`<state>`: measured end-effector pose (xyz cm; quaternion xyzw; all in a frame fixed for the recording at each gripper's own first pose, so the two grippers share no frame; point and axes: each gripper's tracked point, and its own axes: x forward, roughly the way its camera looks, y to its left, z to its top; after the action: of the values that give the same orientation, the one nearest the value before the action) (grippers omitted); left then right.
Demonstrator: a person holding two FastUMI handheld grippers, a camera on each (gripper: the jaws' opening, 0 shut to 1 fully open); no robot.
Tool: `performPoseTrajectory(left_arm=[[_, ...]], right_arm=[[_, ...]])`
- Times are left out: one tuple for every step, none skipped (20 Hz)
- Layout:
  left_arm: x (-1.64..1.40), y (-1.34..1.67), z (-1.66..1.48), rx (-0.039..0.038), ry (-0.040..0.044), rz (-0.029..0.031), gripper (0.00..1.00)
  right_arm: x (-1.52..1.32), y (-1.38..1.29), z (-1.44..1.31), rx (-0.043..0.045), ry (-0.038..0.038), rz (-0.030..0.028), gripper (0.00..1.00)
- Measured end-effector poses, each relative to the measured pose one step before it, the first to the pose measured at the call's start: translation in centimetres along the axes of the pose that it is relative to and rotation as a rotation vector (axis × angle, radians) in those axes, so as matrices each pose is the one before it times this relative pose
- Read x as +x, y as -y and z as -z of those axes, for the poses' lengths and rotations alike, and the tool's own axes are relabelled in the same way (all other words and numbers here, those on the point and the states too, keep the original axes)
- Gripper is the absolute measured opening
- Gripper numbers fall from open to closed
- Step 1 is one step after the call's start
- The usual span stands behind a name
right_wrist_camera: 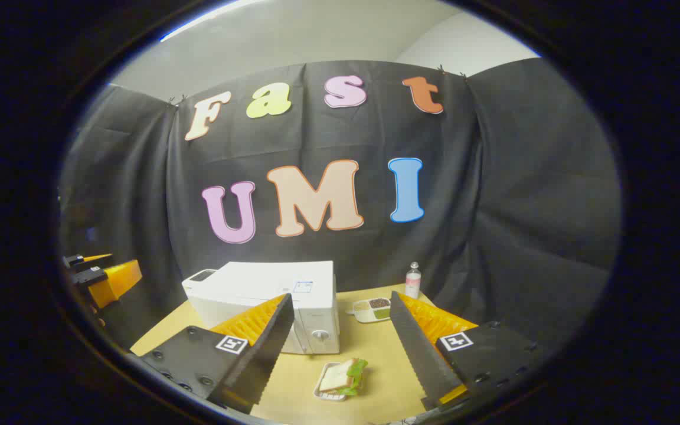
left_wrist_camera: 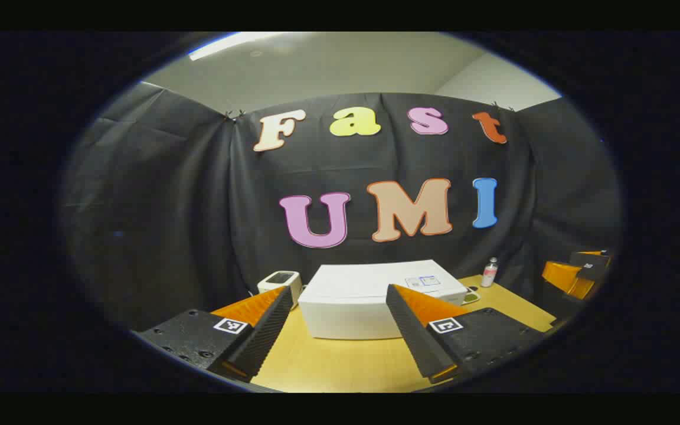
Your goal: Open the microwave oven with the left hand, put the food in, and close the microwave oven.
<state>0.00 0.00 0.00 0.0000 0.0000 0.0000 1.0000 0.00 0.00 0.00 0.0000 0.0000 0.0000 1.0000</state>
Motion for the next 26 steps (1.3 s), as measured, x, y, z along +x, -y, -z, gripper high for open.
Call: performPoseTrajectory(left_arm=[[0.145,-0.056,0.343,-0.00775,-0.00948,0.00173,0.96],[0.162,-0.077,0.251,-0.00670,-0.00987,-0.00400,0.93],[0.152,0.005,0.237,-0.00463,-0.01107,-0.00532,0.93],[0.230,0.061,0.079,-0.00218,-0.00795,-0.00189,0.93],[0.342,0.230,0.303,-0.00365,-0.00662,0.00519,0.95],[0.343,0.351,0.284,-0.00560,-0.01004,0.00941,0.95],[0.404,0.220,0.484,-0.00612,-0.01590,0.01055,0.93],[0.308,0.264,0.379,-0.00554,-0.01479,0.00837,0.94],[0.255,0.109,0.119,-0.00575,-0.00810,0.00404,0.94],[0.287,0.072,0.155,-0.00353,-0.00577,0.00091,0.94],[0.210,0.112,0.355,-0.00335,-0.00642,-0.00263,0.96],[0.186,0.065,0.284,-0.00537,-0.00924,-0.00300,0.93],[0.238,0.188,0.372,-0.00999,-0.00817,0.00074,0.94],[0.133,0.273,0.323,-0.01158,-0.01028,0.00412,0.96],[0.156,0.184,0.441,-0.01054,-0.01004,0.00448,0.96],[0.178,0.275,0.601,-0.00589,-0.01488,0.00584,0.96],[0.317,0.189,0.919,0.00577,-0.02416,0.00803,0.96],[0.250,0.221,0.993,0.00970,-0.02527,0.00734,0.96],[0.285,0.172,1.200,0.00428,-0.02950,0.00941,0.96],[0.189,0.306,1.307,-0.00296,-0.03115,0.00957,0.96],[0.363,0.288,1.270,-0.00383,-0.03412,0.00820,0.96],[0.252,0.299,1.445,0.00375,-0.03997,0.00550,0.96],[0.452,0.233,1.204,0.01344,-0.03164,0.00214,0.97],[0.506,0.258,1.073,0.01863,-0.02843,0.00046,0.97],[0.487,0.494,0.925,0.01853,-0.02075,0.00599,0.97],[0.510,0.555,0.626,0.01479,-0.01502,0.01071,0.97]], right_arm=[[-0.043,0.149,-0.029,-0.00123,-0.00085,0.00478,0.96],[-0.002,0.317,-0.093,-0.00328,-0.00149,0.00782,0.96],[0.101,0.392,0.194,-0.00198,-0.00755,0.00781,0.96],[0.180,0.275,0.180,0.00245,-0.01263,0.00713,0.96],[0.250,0.190,0.158,0.00495,-0.01023,0.00376,0.96],[0.215,0.169,0.037,0.00242,-0.00657,0.00357,0.96],[0.348,0.372,0.178,-0.00224,-0.00609,0.00655,0.96],[0.215,0.247,0.013,-0.00676,-0.00443,0.00602,0.96],[0.223,0.248,0.142,-0.00865,-0.00228,0.00393,0.96],[0.282,0.268,-0.017,-0.00758,-0.00449,0.00296,1.00],[0.132,0.274,0.111,-0.00473,-0.00426,0.00241,1.00],[0.154,0.249,-0.033,-0.00050,-0.00352,0.00040,1.00],[0.098,0.214,0.060,0.00225,-0.00361,-0.00052,1.00],[0.110,0.133,-0.081,0.00266,-0.00233,-0.00131,1.00],[0.123,0.255,0.063,0.00139,-0.00060,0.00007,1.00],[0.074,0.274,-0.086,0.00086,0.00025,0.00263,0.96],[0.132,0.284,0.199,0.00202,-0.00239,0.00203,1.00],[0.074,0.148,0.225,0.00580,-0.00502,0.00036,0.96],[0.089,0.091,0.246,0.00847,-0.00496,-0.00042,0.96],[0.116,0.198,0.469,0.00944,-0.01038,0.00022,0.96],[0.013,0.199,0.574,0.01082,-0.01151,-0.00008,0.96],[0.067,0.228,0.387,0.00931,-0.01076,0.00204,0.96],[0.042,0.324,0.540,0.00616,-0.00996,0.00533,0.96],[-0.019,0.360,0.403,0.00254,-0.01122,0.00723,1.00],[-0.003,0.474,0.554,0.00025,-0.01120,0.00789,1.00],[-0.044,0.428,0.295,-0.00142,-0.00910,0.00830,1.00]])
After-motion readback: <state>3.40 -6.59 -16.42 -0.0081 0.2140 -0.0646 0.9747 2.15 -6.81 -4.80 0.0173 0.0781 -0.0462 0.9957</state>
